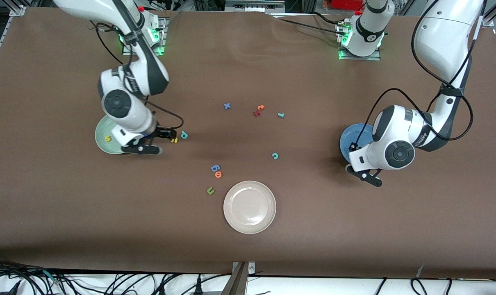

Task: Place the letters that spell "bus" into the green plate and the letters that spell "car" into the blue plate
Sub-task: 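Carry the yellow d onto the blue plate and open the left gripper, then grasp the u with the right gripper while the left gripper reaches the c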

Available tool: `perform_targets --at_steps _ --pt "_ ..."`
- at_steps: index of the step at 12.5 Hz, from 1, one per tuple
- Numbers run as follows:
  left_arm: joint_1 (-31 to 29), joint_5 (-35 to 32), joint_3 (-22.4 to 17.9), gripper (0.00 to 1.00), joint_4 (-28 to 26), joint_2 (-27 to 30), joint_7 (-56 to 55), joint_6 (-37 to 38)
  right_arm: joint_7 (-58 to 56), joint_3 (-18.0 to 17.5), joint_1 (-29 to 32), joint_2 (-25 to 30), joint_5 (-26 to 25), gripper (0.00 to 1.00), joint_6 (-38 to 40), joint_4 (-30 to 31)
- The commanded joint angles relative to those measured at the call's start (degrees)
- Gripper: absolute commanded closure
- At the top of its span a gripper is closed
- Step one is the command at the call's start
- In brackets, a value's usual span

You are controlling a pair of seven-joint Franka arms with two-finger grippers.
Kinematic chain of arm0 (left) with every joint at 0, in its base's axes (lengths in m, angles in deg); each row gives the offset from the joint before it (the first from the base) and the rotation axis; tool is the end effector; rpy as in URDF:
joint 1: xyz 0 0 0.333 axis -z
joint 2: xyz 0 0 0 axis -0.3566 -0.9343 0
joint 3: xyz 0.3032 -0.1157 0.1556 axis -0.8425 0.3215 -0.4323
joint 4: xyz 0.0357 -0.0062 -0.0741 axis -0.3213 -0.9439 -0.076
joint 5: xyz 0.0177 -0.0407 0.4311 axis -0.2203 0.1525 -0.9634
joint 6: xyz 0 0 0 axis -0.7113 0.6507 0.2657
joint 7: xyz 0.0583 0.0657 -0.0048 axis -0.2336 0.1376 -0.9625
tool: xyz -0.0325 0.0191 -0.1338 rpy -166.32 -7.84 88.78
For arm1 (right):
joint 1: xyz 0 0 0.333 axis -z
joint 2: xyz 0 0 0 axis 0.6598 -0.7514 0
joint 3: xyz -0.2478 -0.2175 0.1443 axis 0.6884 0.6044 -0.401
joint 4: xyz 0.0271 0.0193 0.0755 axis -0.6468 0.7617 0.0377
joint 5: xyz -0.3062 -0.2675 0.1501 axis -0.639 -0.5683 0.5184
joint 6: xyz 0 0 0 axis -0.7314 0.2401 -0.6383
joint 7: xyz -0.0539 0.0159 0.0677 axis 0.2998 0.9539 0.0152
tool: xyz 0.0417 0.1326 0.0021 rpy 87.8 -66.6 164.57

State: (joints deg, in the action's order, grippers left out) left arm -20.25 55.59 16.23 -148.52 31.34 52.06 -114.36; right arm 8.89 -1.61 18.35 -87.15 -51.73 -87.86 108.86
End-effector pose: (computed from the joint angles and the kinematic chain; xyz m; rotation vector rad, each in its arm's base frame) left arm 0.6661 -0.1163 0.2112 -2.9700 0.7192 0.4856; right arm 0.5812 0.2364 0.2364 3.0816 -0.0622 -0.1357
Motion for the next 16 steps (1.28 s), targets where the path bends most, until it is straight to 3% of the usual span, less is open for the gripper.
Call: perform_targets --at_steps 1,3,6,8,13,16 --pt "4.0 -1.4 1.3 0.0 1.1 0.3 -8.2 1.2 1.2 0.3 -2.1 -3.7 0.1 0.01 -4.2 -0.2" --pt "7.3 2.6 2.1 0.0 1.2 0.0 -16.2 0.3 0.6 0.3 -2.2 -5.0 0.0 0.01 -6.9 0.5" --pt "11.1 11.5 2.4 0.0 1.2 0.2 -23.2 -4.7 -0.7 0.4 -2.1 -5.5 -0.3 0.18 -7.6 1.0" --pt "15.5 11.8 2.4 0.0 1.2 -0.5 -33.4 -9.9 -0.7 0.5 -1.9 -5.6 -0.3 0.23 -9.0 1.9" --pt "21.0 11.3 2.3 0.0 1.2 -4.7 -49.9 -20.9 -1.4 0.7 -1.4 -5.8 -0.2 0.24 -14.8 5.7" --pt "22.3 11.3 1.8 0.0 2.8 -7.1 -54.0 -22.8 -1.4 0.8 -0.9 -6.0 0.0 0.35 -15.0 6.1"
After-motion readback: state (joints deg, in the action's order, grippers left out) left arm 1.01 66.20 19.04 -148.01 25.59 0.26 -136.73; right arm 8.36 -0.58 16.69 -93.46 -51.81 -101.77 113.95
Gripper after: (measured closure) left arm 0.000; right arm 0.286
